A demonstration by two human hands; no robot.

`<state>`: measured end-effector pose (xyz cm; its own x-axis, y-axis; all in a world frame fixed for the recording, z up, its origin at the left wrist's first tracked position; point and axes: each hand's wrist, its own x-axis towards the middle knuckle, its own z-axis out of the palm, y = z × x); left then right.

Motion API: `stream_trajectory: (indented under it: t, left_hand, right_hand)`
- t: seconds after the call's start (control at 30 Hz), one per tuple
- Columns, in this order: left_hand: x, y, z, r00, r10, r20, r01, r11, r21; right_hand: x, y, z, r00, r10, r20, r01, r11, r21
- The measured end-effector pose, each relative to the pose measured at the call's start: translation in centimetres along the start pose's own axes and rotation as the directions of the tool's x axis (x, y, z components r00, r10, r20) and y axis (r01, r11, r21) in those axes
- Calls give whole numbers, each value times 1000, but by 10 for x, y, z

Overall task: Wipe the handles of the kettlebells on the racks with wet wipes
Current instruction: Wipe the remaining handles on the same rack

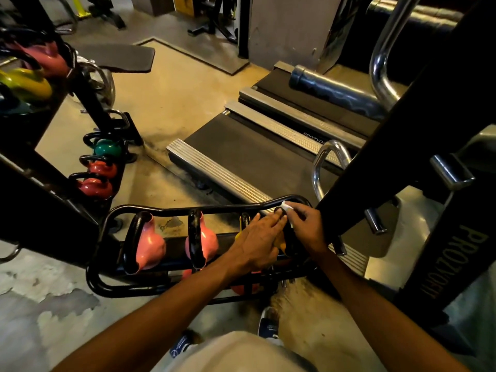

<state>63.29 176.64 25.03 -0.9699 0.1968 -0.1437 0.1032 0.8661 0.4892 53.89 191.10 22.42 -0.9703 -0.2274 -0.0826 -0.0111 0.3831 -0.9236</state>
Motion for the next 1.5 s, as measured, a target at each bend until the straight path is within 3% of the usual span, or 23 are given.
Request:
stream_trajectory:
  t: [0.07, 0.17, 0.33, 0.47, 0.53, 0.67, 0.73, 0.8, 0.9, 1.0, 1.17, 1.33, 1.4, 1.5]
  left_hand:
    - [3, 1, 2, 999, 2, 35, -2, 1000, -2]
    - [4, 7, 5, 999, -9, 45, 9, 1000, -18]
    - [5, 14, -1, 998, -29, 47, 30, 999, -35]
    - [5, 15, -6, 998, -30, 49, 32, 998, -46]
    - [6, 14, -6, 998, -51, 39, 53, 997, -52]
    - [1, 20, -5, 997, -82, 13, 83, 995, -64]
    - [-2, 21, -4, 996, -87, 12, 87, 996, -32]
    - [-3, 20, -1, 995, -100, 7, 100, 995, 5]
    - [-5, 21, 1, 994, -106, 10, 106, 994, -2]
    - [-5, 20, 5, 995, -101, 0, 101, 995, 0]
    - [2, 14, 6, 997, -75, 0, 75, 996, 41]
    - [2, 12, 7, 999, -36, 2, 36, 999, 26]
    - [4, 10, 8, 1000, -24, -4, 24, 999, 21]
    - [5, 7, 10, 1000, -21, 12, 21, 999, 32]
  right_hand:
    - [-2, -11, 0, 981, 172, 94, -185, 971, 154]
    - [3, -20, -4, 885, 370, 282, -446, 845, 294]
    - [26, -17, 2, 845, 421, 331, -500, 841, 206]
    - [32, -11, 1, 898, 330, 290, -340, 940, -16]
    - [32, -18, -4, 935, 171, 310, -99, 967, -233]
    - [28, -40, -4, 850, 63, 524, 251, 826, -505]
    - [36, -44, 0, 823, 46, 566, 344, 752, -563]
    - [47, -43, 0, 816, 77, 573, 344, 731, -589]
    - [55, -48, -4, 805, 157, 572, 232, 805, -547]
    - [55, -51, 0, 809, 172, 561, 210, 808, -550]
    - [52, -39, 3, 879, 219, 424, 54, 837, -544]
    - [48, -35, 1, 900, 352, 258, -218, 875, -433]
    - [53, -31, 2, 864, 459, 206, -385, 867, -317]
    - [54, -33, 2, 712, 669, 214, -678, 734, -38]
